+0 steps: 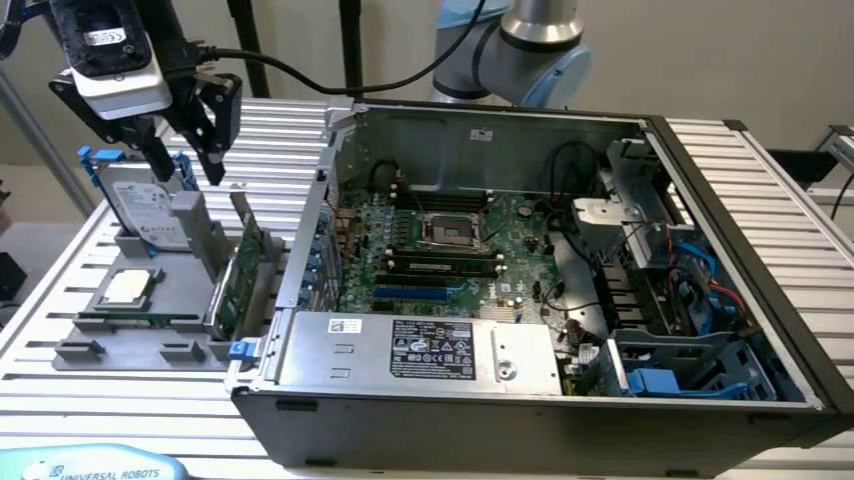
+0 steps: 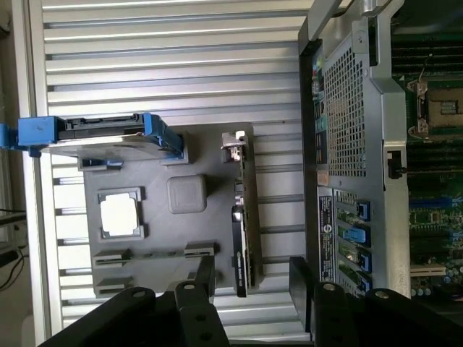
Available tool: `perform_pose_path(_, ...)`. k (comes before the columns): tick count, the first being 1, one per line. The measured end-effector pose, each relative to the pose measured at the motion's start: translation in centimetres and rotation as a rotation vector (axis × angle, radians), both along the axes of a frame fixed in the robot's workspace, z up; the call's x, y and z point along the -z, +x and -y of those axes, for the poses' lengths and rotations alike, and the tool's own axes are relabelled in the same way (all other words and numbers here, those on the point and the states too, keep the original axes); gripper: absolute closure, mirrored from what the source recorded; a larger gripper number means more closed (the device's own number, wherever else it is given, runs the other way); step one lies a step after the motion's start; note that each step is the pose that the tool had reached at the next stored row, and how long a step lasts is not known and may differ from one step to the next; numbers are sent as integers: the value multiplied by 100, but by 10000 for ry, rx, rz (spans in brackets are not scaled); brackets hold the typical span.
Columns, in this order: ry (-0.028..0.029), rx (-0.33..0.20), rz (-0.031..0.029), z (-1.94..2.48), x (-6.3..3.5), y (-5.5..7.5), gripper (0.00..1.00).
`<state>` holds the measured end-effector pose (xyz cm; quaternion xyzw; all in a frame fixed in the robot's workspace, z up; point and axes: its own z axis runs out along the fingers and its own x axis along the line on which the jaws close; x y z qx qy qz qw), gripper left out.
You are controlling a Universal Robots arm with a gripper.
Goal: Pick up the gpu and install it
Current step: 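Pick up the gpu and move the gpu toward the slot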
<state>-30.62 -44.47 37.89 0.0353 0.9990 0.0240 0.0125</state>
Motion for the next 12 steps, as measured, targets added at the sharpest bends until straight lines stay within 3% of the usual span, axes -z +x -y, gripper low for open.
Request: perform_pose_path(12,1,-1,4,0,219,-38,46)
